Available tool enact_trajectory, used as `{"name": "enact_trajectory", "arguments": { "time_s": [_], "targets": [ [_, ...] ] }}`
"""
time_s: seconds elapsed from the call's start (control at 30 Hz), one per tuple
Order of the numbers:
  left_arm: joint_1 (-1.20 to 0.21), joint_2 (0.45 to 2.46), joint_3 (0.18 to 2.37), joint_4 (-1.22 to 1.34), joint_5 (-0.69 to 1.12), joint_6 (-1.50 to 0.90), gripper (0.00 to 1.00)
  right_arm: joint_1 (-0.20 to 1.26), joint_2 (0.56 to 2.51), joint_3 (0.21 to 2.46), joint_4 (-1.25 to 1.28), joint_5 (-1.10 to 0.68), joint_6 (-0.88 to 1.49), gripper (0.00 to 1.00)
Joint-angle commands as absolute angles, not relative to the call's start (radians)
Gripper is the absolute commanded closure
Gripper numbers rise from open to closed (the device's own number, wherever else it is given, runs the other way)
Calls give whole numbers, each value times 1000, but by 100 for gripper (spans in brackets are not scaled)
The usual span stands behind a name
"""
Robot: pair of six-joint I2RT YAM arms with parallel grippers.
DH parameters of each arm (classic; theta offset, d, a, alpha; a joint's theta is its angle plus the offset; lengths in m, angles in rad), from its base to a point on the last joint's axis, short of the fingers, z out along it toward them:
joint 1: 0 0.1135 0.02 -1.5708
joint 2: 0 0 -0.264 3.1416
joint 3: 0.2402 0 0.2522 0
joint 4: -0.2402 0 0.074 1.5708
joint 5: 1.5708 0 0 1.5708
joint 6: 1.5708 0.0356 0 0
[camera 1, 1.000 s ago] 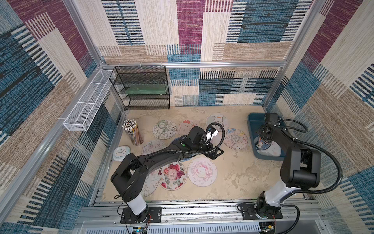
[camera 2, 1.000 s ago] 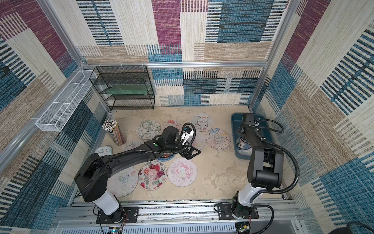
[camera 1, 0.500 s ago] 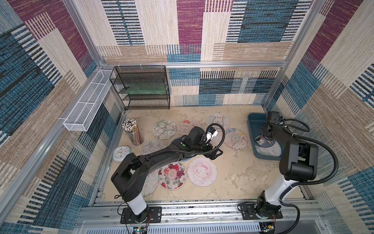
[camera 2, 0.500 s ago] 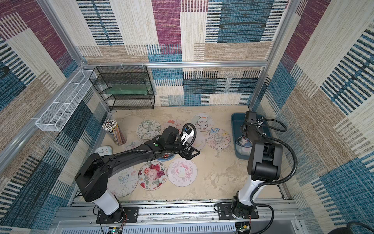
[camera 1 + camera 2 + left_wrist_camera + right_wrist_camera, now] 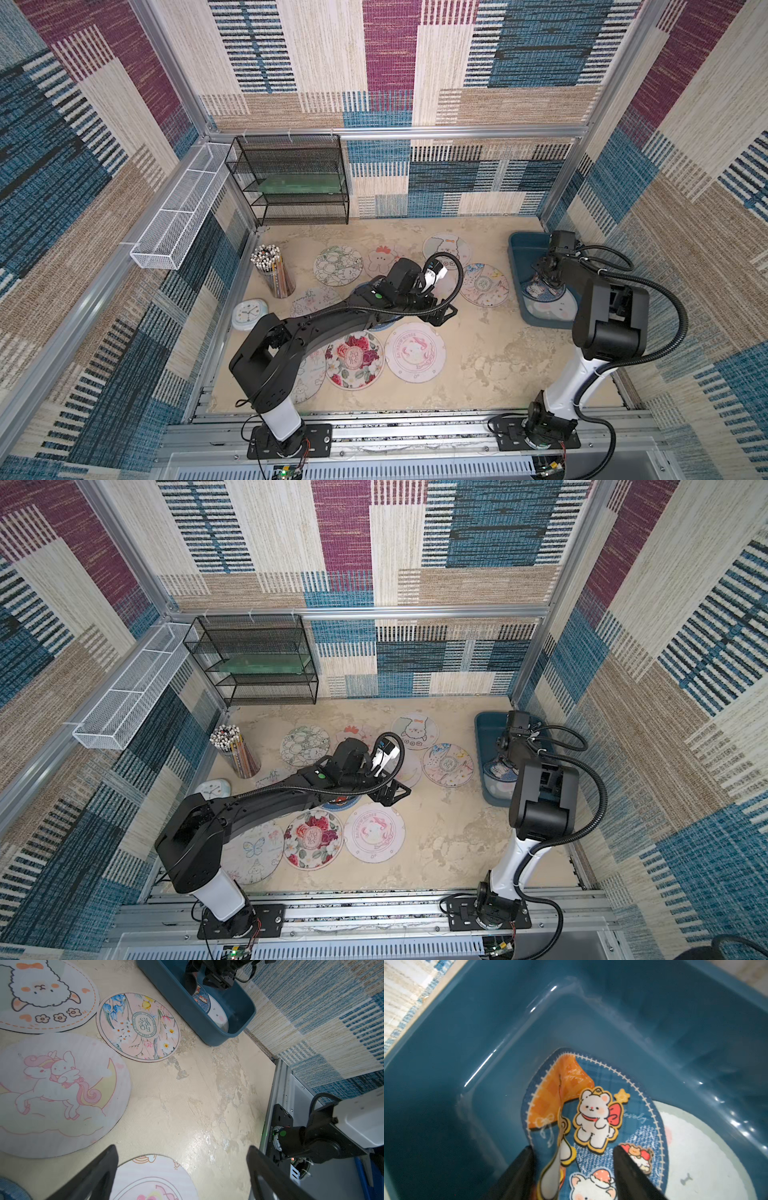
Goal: Put the coasters into the storage box
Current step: Place the coaster in the storage box, then pick up the coaster from the center of the board.
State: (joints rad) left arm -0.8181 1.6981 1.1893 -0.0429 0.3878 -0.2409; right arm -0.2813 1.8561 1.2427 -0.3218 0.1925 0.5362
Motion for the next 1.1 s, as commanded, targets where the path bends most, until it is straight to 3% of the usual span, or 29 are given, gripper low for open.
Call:
{"name": "enact_trajectory", "arguments": {
  "time_s": [0.0,0.33,1.07],
  "targets": [
    [-816,1705,1200,-48,373,-236,5,-282,1829,1240,-292,169,496,25],
    [-816,1709,1202,-44,369,-245,5,-253,1725,1230,-294,144,427,0],
    [-795,1651,1111,10,384,-293,6,197,1606,1184,-362,143,185,3]
  ]
}}
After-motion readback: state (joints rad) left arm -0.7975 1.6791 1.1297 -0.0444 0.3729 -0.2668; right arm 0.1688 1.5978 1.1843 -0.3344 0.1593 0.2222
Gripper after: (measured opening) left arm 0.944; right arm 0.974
